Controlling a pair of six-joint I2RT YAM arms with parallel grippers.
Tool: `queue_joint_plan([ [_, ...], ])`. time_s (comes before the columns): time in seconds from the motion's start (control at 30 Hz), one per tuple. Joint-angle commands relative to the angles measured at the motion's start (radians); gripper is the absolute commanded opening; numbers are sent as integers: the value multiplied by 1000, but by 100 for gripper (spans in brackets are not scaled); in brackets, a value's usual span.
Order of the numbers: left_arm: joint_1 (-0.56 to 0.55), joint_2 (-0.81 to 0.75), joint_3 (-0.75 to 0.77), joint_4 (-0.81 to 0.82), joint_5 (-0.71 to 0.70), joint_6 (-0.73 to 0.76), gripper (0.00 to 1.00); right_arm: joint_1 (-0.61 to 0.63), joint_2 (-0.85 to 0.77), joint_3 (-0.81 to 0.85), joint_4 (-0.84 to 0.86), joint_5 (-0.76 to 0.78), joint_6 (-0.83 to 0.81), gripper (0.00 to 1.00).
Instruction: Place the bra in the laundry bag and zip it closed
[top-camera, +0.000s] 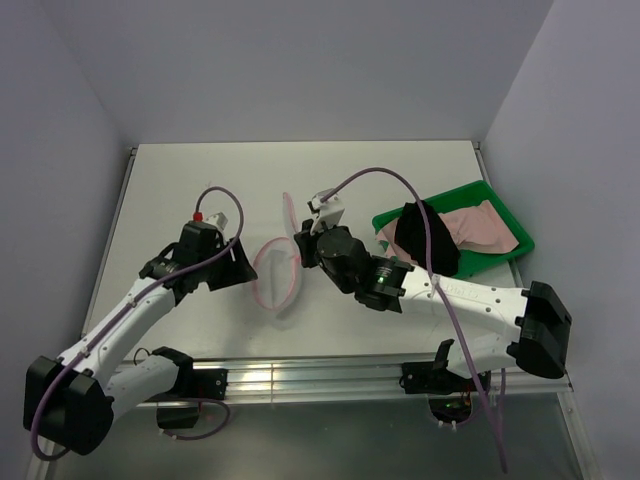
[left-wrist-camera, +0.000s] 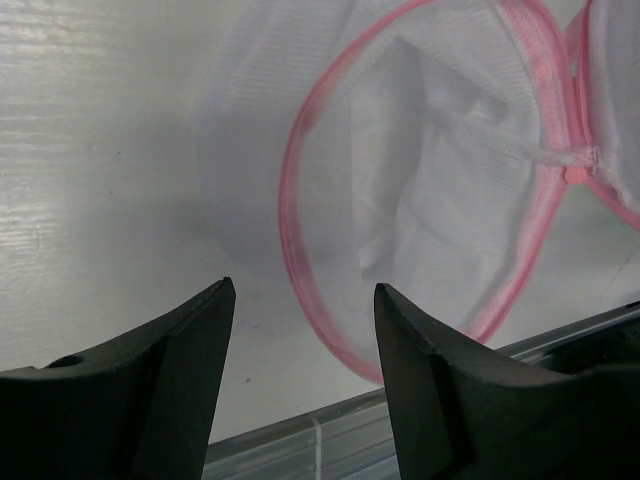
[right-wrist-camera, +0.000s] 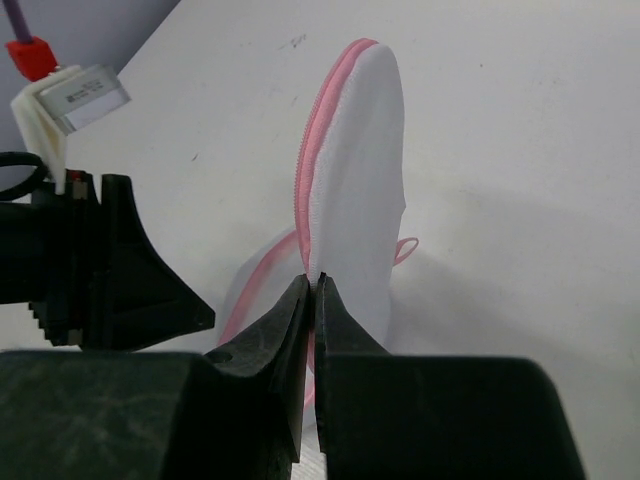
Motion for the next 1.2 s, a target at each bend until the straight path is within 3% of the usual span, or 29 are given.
queue_joint_plan([
  [0.0, -26, 44, -19, 101, 19, -34, 64, -5, -48, -16, 59, 20, 13, 0],
  [0.13, -50, 122, -35, 199, 45, -56, 60, -15, -64, -35, 77, 4, 15, 0],
  [0.3, -66, 159, -53, 233, 4, -70, 46, -17, -85, -56, 89, -17, 19, 0],
  [0.43, -70, 124, -65, 233, -94, -76, 48, -22, -88, -59, 88, -31, 25, 0],
  [0.57, -83, 128, -73, 221, -134, -71, 58, -23, -92, -61, 94, -26, 24, 0],
  [0.73, -104, 144, -107, 274, -137, -82, 57, -23, -107, -81, 109, -32, 27, 0],
  [0.87, -107, 151, -116, 313, -114, -85, 44, -26, -101, -74, 103, -43, 30, 0],
  [0.93, -107, 136, -124, 326, -113, -88, 27, -25, -102, -85, 114, -48, 33, 0],
  [0.97, -107, 128, -121, 322, -119, -88, 4, -26, -102, -84, 114, -42, 30, 0],
  [1.0, -107, 122, -112, 311, -138, -87, 0, -28, -102, -79, 109, -39, 30, 0],
  [1.17, -107, -7, -10, 224, -139, -68, 0, -28, -124, -56, 93, -45, 32, 0],
])
